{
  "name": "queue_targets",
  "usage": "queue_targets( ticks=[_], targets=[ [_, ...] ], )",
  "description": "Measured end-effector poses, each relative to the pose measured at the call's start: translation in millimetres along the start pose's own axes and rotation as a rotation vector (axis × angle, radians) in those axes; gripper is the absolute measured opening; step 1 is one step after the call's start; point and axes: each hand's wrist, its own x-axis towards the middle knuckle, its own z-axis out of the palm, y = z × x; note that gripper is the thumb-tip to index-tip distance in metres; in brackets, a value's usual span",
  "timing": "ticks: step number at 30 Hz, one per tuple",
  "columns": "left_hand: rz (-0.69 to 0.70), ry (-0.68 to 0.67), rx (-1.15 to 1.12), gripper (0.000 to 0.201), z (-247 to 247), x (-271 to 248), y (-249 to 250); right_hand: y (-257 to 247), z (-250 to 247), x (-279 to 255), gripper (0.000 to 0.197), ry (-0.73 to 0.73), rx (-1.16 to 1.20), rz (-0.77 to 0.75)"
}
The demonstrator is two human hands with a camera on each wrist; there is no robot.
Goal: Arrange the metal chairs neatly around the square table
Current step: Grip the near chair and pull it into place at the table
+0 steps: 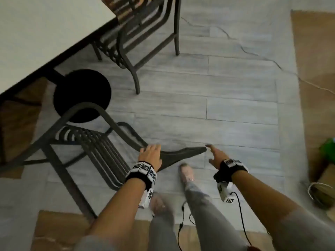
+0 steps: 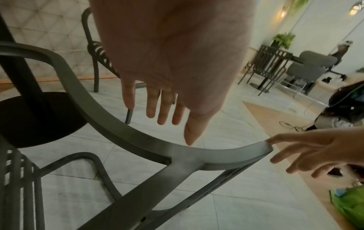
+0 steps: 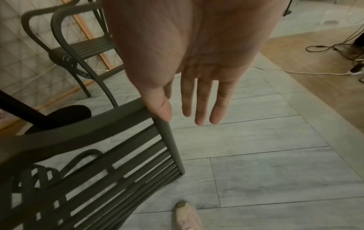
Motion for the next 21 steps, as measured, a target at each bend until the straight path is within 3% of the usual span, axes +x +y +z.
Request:
queue_targets(
  ticks=[3, 8, 13, 21],
  targets=[
    [0.032, -0.128, 0.018, 0.056, 8.7, 35.5, 12.3, 7.8, -3.7, 28.8, 0.063, -0.072, -0.061, -0.036],
    [0.049, -0.382, -0.137, 0.049, 20.9, 64.1, 31.3, 7.6, -8.2, 61.9, 0.055, -0.18, -0.17, -0.079],
    [0.015, -0.385, -0.191, 0.044, 30.2, 74.5, 36.1, 2.9, -9.8, 82.6, 0.044, -0.227, -0.252, -0.115],
    [-0.105, -0.257, -0.331, 0.044, 23.6, 60.2, 38.2, -2.8, -18.1, 79.2, 0.045, -0.271, -0.309, -0.164]
  ],
)
